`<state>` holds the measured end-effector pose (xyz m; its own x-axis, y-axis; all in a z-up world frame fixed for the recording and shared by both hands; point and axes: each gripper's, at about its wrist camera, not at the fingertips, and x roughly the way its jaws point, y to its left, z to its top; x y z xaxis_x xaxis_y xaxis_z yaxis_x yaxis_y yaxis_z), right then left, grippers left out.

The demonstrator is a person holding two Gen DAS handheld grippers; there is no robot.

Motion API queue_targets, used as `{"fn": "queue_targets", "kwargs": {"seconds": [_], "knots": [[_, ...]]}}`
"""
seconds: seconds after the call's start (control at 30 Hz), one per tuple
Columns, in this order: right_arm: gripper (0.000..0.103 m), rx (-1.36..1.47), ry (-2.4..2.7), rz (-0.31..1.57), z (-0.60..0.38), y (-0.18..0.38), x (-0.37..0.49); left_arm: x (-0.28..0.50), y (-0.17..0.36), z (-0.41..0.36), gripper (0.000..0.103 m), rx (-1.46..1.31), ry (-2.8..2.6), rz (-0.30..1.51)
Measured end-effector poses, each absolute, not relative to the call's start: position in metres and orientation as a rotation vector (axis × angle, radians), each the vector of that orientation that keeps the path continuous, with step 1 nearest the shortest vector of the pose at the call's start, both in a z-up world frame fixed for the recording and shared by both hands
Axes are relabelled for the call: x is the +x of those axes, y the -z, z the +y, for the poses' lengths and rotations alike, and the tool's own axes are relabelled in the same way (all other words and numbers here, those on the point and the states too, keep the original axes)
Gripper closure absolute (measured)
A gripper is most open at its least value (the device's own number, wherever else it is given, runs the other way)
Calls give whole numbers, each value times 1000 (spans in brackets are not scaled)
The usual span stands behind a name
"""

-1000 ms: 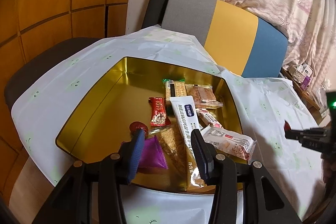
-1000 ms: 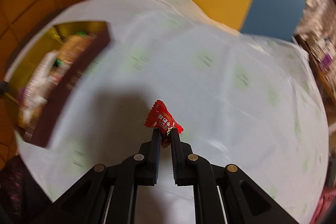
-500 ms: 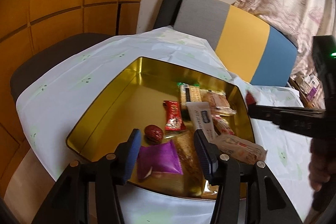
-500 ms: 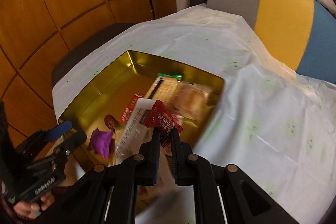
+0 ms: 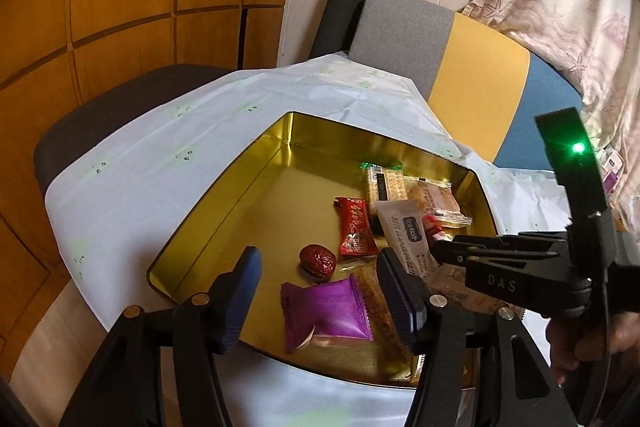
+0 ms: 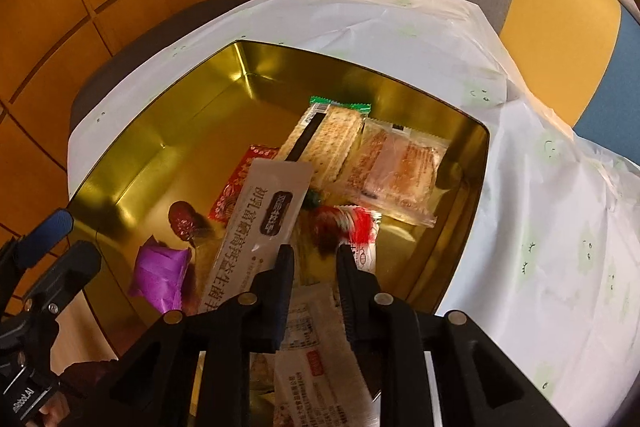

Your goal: Organize snacks

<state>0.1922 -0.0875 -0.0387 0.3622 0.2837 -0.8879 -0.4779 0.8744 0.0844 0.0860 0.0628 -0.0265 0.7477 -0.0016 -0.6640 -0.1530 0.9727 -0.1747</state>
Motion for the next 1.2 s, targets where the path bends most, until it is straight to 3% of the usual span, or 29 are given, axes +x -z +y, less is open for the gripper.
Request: {"fn": "queue_targets", "kwargs": {"seconds": [0.43, 0.67, 0.83, 1.2], "knots": [[72, -100, -381, 894, -117, -3, 142, 75, 14, 50, 27, -174, -102, 689], [68, 29, -167, 813, -151, -13, 94, 49, 5, 32, 5, -124, -62, 659], [68, 61, -104, 816, -162, -3, 68, 36, 5, 21, 0, -109, -55, 656], [68, 41, -22, 749, -172, -6, 34, 20, 4, 7, 0, -87, -35, 655]]}}
